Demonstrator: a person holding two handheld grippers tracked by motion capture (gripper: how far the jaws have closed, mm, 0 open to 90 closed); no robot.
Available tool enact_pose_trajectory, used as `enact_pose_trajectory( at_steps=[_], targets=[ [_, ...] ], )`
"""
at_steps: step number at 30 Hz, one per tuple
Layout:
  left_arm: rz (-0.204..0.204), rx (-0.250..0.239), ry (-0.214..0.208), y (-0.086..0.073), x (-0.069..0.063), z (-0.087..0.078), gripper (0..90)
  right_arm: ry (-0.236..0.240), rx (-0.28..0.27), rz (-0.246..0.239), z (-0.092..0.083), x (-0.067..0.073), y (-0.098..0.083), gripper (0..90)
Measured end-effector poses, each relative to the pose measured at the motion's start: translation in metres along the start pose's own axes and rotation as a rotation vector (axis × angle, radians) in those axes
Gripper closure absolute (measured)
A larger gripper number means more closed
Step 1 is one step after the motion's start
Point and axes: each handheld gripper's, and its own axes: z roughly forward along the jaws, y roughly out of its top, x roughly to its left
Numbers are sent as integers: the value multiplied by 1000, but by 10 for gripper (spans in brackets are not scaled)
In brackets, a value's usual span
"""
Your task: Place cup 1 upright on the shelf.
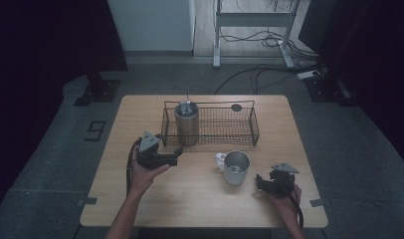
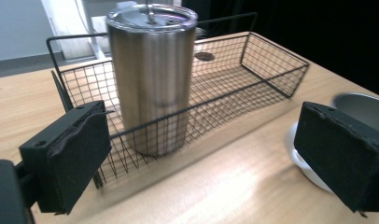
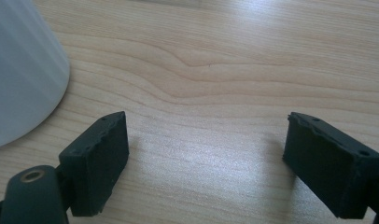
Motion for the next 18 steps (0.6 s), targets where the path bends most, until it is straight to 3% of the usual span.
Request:
enact_pose_trajectory(
  at_steps=[5, 8, 18],
  targets=[
    [-9, -15, -6, -11, 3, -16, 45, 4, 1, -3, 1, 0, 1, 137],
    [6, -3, -8, -21, 5, -22, 52, 4, 0, -4, 1, 0, 1, 139],
    [-55, 36, -17, -60, 14, -33, 72, 2, 1, -3, 1, 0, 1, 135]
  ],
)
